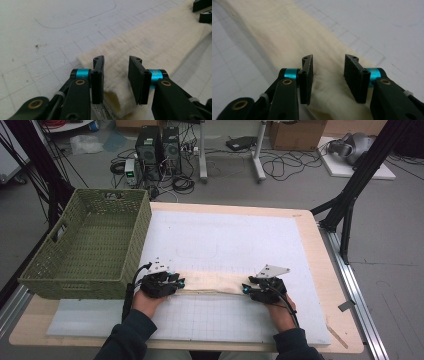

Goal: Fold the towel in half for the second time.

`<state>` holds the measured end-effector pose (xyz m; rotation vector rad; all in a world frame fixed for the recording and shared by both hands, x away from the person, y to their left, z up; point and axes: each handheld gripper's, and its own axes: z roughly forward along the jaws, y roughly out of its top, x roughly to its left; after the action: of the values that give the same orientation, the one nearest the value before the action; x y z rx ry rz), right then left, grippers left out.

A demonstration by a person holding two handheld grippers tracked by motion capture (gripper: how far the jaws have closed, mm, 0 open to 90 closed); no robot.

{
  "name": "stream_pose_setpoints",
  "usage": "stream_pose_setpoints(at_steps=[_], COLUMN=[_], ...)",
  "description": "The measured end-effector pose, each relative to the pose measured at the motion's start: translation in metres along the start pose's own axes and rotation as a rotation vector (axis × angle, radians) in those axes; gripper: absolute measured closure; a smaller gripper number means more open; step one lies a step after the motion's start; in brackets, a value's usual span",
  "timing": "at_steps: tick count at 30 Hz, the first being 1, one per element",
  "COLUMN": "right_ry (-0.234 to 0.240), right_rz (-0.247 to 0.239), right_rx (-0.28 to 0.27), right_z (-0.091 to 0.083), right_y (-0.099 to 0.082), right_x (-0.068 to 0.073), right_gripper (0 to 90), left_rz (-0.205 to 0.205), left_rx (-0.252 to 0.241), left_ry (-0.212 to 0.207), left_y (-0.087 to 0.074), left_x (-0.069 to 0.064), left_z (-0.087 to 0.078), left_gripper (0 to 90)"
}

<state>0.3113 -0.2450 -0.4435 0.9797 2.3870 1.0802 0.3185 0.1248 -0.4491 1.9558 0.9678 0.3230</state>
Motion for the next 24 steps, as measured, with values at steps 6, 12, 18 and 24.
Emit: stream_pose_setpoints(at_steps=[6, 12, 18, 24], right_ry=[-0.031, -0.038, -0.038, -0.067], right_rz=[0.035, 0.053, 0.009, -0.005], right_rx=[-0.002, -0.007, -0.001, -0.005], right_z=[-0.007, -0.012, -0.015, -0.017], right_y=[-0.009, -0.014, -0.017, -0.021], right_x=[-0.016, -0.024, -0.026, -0.022], right_gripper=[60.5, 62.7, 62.2, 62.0], left_rz=[0.011, 0.011, 0.016, 0.029], left_rx=[0.005, 0.008, 0.009, 0.011], left_ry=[0.001, -0.002, 0.0, -0.007], left_y=[0.0, -0.002, -0.003, -0.004], left_x=[0.0, -0.001, -0.001, -0.001], left_z=[0.0, -0.001, -0.002, -0.003], left_gripper=[67.9, 69.4, 70.0, 72.6])
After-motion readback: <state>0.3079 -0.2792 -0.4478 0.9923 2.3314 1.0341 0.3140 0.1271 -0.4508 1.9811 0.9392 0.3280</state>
